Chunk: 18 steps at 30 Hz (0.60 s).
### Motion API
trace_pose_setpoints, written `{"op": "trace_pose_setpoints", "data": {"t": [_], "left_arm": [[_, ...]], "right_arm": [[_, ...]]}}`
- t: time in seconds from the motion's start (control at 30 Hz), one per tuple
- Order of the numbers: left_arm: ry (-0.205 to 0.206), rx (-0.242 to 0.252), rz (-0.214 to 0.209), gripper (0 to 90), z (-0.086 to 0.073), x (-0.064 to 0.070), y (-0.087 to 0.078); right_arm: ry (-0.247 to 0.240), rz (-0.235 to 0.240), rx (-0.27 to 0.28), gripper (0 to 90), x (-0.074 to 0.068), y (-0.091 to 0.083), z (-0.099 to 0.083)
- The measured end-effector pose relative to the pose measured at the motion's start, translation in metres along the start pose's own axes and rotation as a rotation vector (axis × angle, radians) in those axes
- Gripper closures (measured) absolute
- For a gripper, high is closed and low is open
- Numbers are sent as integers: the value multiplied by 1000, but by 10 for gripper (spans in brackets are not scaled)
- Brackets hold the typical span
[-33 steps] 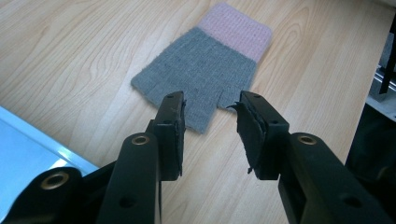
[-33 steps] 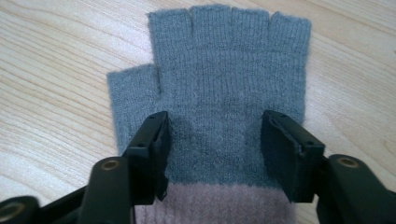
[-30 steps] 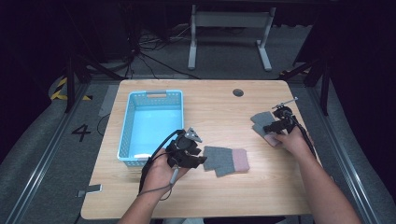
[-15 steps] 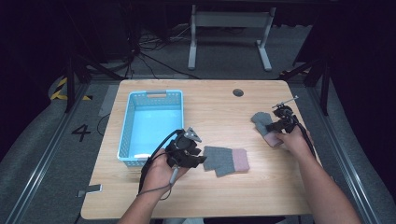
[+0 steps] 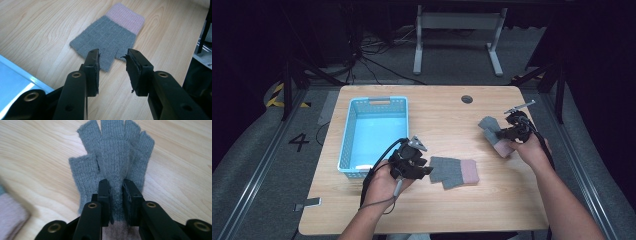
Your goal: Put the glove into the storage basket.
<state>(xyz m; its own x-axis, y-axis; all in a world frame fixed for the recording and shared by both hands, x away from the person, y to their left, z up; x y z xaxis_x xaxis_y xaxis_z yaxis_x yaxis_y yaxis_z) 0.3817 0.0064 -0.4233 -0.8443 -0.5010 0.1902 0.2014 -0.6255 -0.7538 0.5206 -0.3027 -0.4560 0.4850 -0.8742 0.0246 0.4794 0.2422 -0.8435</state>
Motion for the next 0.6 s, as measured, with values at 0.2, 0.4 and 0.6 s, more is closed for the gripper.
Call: {"op": "trace_pose_setpoints", "data": {"t": [0.2,0.4,0.6], "left_arm": [[-3,5,-2,650,1,2,-1],[-2,1,-3,651,1,3,-1],[6,0,-3,668,2,4,-1]], "right_arm": [[-72,33,50,774,-25,-21,5],[-155,86,86,772,-54,-38,7],[-234,117,112,770,-84,-52,8]]}}
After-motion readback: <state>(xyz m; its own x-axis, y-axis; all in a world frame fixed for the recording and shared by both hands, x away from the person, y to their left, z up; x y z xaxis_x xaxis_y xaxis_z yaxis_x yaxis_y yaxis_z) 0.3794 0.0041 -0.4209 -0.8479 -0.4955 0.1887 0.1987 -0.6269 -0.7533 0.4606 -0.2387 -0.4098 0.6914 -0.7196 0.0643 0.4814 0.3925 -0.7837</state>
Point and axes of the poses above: each handheld gripper's, and its own axes: y roughly forward along the jaws, z roughly out of its top, x roughly to its right, the point moved 8 cm from there along y, roughly forward along the jaws, and after that the axes turned 2 degrees about -z, right-handed, at the moved point
